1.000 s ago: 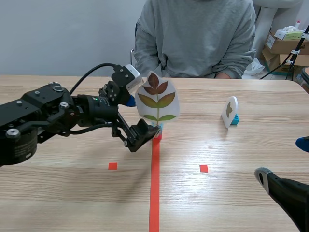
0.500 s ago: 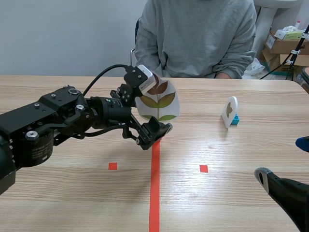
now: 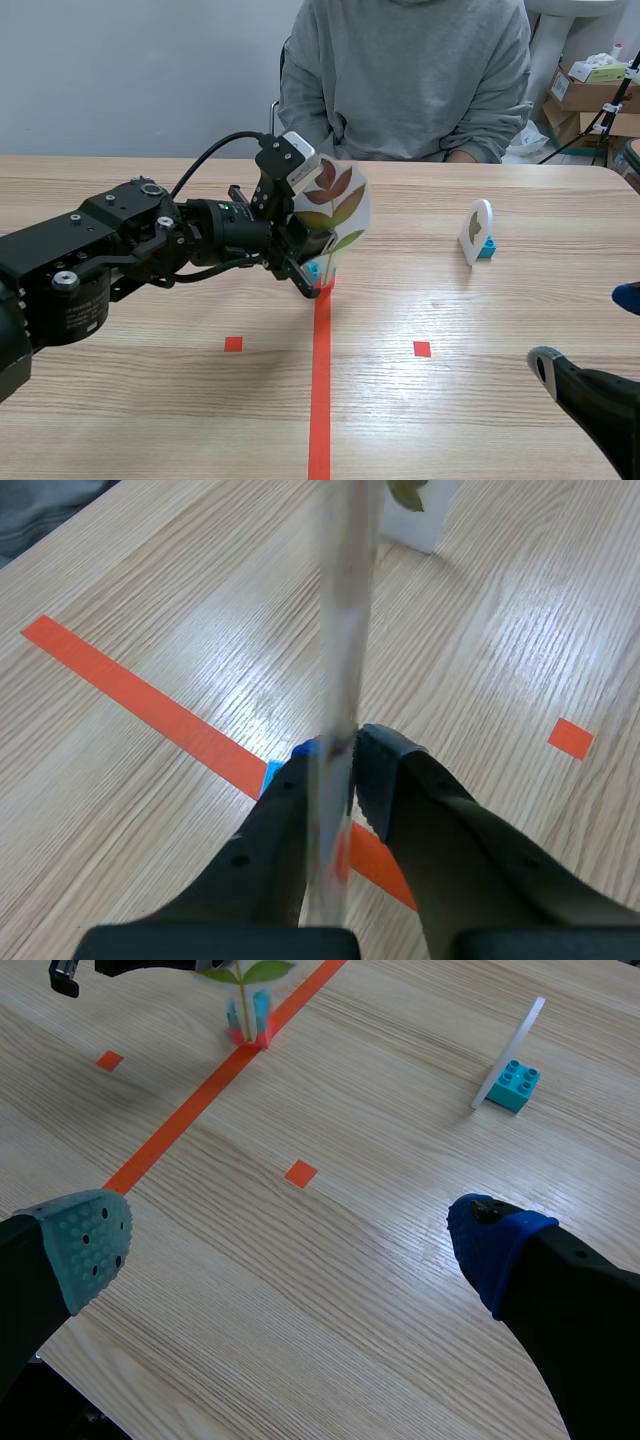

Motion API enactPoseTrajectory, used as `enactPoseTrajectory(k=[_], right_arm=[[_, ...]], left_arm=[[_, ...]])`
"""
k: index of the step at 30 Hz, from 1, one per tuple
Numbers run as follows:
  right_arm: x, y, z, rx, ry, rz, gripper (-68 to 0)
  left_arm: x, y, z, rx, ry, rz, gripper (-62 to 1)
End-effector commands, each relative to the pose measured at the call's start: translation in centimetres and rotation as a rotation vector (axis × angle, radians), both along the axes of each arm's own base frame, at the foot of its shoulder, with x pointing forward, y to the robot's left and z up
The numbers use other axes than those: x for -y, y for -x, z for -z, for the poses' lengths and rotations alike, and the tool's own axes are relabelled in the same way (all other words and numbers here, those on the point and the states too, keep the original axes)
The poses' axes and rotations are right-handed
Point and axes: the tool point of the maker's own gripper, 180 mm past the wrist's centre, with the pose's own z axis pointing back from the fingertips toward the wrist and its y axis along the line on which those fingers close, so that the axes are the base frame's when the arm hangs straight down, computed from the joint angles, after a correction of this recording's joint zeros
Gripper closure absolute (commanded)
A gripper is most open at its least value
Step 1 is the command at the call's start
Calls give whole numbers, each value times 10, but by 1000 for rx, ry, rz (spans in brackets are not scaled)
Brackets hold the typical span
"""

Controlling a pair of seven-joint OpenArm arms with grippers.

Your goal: Do the leaf sorting experiment

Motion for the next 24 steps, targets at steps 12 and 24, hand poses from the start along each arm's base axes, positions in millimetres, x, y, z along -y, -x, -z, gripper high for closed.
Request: enactPoseTrajectory(k=[12,24], right_arm=[[0,-3,-6,22,-8,-7,-663],[0,-3,-6,23,-9,-7,-663]], left_arm=[[-8,0,-36,70,81,-3,-29],[-97,23,-75,122,167,-233,-29]])
